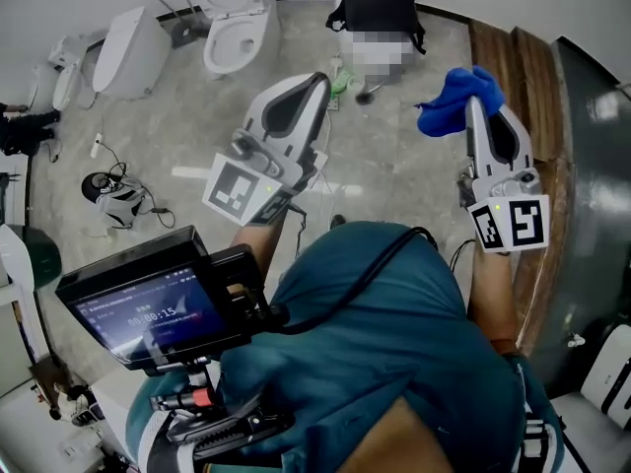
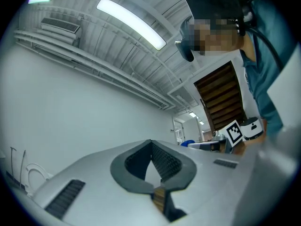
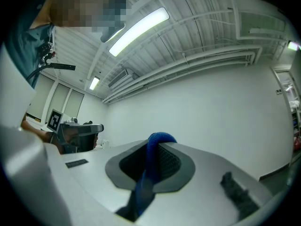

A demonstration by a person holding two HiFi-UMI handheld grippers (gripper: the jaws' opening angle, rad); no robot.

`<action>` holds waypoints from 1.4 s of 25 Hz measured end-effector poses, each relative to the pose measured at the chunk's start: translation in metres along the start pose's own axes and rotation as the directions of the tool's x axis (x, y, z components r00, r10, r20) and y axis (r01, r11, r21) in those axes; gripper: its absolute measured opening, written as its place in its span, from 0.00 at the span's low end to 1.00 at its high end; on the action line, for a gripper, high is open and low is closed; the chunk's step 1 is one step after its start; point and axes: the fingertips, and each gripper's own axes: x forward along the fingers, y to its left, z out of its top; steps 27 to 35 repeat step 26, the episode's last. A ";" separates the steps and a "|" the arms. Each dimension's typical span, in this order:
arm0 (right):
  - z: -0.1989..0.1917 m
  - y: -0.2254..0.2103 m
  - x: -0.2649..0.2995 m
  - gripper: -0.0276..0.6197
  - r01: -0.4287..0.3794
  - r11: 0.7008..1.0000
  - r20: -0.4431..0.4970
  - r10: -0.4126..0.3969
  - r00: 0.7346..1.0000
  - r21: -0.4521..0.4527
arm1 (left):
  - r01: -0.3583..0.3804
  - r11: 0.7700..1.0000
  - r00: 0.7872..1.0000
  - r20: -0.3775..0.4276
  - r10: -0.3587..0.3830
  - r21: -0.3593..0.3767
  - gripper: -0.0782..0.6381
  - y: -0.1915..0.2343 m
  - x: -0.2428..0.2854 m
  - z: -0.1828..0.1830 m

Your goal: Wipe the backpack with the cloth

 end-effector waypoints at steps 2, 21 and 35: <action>-0.001 0.000 0.001 0.09 0.001 1.000 -0.018 -0.002 1.000 -0.013 | -0.010 1.000 1.000 0.008 0.010 -0.009 0.11 0.000 0.000 0.000; -0.011 -0.011 0.004 0.09 0.030 0.999 -0.082 -0.033 0.996 -0.043 | -0.022 1.000 1.000 -0.002 0.022 -0.019 0.11 0.000 0.007 -0.006; -0.010 -0.017 0.001 0.09 0.035 0.999 -0.086 -0.038 0.996 -0.040 | -0.021 0.999 1.000 -0.007 0.021 -0.026 0.11 -0.004 0.011 -0.006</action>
